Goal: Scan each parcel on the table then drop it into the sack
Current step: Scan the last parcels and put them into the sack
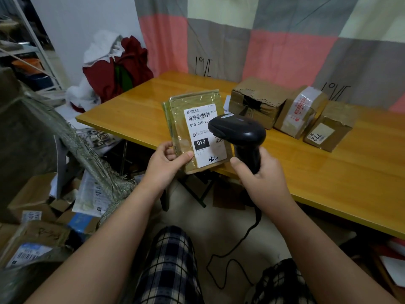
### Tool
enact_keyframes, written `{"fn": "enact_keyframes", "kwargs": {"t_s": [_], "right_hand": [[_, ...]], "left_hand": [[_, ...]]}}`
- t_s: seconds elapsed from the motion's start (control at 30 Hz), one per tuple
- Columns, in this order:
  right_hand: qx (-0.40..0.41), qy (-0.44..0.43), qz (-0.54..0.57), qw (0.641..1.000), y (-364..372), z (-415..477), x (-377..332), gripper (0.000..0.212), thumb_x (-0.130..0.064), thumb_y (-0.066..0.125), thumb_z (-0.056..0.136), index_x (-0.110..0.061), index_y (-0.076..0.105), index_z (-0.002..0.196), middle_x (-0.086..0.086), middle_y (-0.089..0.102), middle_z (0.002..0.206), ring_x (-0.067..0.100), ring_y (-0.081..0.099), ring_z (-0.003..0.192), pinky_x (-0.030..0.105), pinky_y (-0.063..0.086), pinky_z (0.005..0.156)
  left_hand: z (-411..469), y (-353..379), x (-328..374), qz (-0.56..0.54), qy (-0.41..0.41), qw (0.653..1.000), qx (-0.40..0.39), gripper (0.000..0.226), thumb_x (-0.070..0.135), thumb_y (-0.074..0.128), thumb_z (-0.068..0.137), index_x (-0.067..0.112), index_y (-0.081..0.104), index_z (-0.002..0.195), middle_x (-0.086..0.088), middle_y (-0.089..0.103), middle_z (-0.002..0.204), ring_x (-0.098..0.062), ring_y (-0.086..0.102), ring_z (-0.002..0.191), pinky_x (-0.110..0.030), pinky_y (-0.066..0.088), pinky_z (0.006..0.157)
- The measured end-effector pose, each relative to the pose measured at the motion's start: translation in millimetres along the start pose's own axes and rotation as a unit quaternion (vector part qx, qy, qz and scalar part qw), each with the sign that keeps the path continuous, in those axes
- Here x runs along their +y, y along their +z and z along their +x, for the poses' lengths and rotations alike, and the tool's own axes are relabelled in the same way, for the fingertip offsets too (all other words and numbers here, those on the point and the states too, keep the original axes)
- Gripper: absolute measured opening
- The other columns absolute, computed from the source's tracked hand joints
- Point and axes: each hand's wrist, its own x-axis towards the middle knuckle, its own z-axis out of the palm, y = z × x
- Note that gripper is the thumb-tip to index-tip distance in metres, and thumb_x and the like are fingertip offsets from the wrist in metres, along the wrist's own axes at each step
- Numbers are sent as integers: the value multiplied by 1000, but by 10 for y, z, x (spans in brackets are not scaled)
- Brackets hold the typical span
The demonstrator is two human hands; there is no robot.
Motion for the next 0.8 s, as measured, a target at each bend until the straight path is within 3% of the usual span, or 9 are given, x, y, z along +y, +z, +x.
{"fn": "enact_keyframes", "kwargs": {"t_s": [0.13,0.2,0.33,0.43,0.5,0.6,0.7,0.8], "right_hand": [[-5,-2,25,1000,24,16,-11,12,-29,63,89,-35,53,87,-10,59,76,-6,56,69,10,42,55],[-19,-13,49,999,83,40,-70,13,-29,64,88,-37,54,89,-13,61,79,-8,57,73,9,42,57],[-81,-42,108,990,401,65,-229,23,-23,68,87,-41,56,96,-18,67,88,-5,63,87,13,50,70],[-162,-50,143,975,783,50,-337,21,-14,68,87,-31,59,95,-8,69,75,4,67,73,18,54,68],[-204,-55,147,966,1089,38,-391,21,-12,68,87,-30,59,93,-12,68,72,1,64,65,17,52,62],[-253,-56,132,957,1577,14,-452,21,-19,69,86,-32,61,102,-22,67,81,-2,62,77,21,51,73],[-273,-51,106,955,2026,13,-500,34,-26,69,86,-23,60,118,-11,67,104,10,63,101,32,52,88],[-278,-57,93,954,2350,34,-520,29,-24,69,87,-26,59,114,-11,66,106,2,60,100,16,47,82]], "left_hand": [[-77,2,74,-3,17,1000,16,56,12,77,79,10,46,126,9,62,98,14,61,74,-8,49,67],[-164,-91,130,-10,27,999,34,58,12,77,78,15,44,126,9,60,103,16,60,78,-6,48,69],[-450,-529,107,-32,28,994,98,69,16,79,75,13,44,134,0,61,120,-1,62,103,-20,53,87],[-753,-1035,-4,-6,21,983,181,74,24,80,72,19,41,134,0,57,122,0,59,106,-21,51,91],[-883,-1432,-112,46,13,969,243,83,39,84,64,24,40,133,-2,55,128,-11,57,114,-33,47,100],[-974,-1992,-177,180,7,926,331,85,35,84,67,19,38,136,-2,44,134,-13,50,118,-35,42,106],[-1023,-2440,-203,334,-1,872,358,83,35,81,70,15,37,138,-6,40,131,-19,42,122,-37,39,105],[-914,-2797,-324,482,-3,802,352,85,37,79,70,7,39,138,-17,44,126,-33,42,117,-44,37,102]]}}
